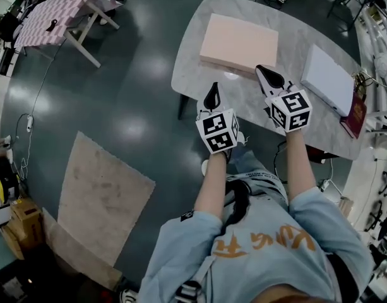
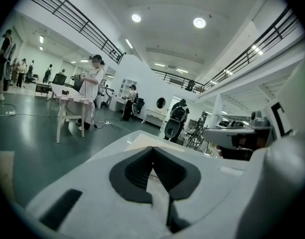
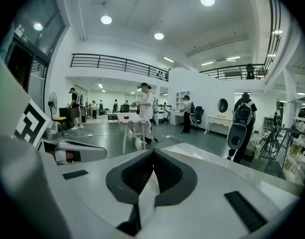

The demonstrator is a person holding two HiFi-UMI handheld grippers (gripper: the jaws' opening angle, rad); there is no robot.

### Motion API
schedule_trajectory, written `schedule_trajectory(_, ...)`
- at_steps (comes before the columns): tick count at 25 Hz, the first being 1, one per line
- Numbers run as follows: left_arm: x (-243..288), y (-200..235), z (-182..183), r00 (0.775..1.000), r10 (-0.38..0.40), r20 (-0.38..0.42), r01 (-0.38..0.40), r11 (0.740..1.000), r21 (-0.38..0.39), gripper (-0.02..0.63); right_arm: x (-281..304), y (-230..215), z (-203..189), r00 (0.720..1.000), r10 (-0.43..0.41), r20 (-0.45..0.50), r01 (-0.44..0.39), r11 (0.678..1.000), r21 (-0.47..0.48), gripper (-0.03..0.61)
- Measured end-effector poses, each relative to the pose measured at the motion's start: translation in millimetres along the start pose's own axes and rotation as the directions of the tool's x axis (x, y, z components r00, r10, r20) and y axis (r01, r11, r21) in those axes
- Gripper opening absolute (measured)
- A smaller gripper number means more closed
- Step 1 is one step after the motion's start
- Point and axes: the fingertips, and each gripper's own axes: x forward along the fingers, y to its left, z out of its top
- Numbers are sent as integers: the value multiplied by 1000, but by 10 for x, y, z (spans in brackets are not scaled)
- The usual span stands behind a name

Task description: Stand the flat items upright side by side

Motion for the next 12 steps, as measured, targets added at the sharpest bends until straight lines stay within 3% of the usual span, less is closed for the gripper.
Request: schedule_trajectory(12,698,-345,69,992,122,40,-120,992,-36,12,546,-643,77,978,205,-45,-209,971,-118,2)
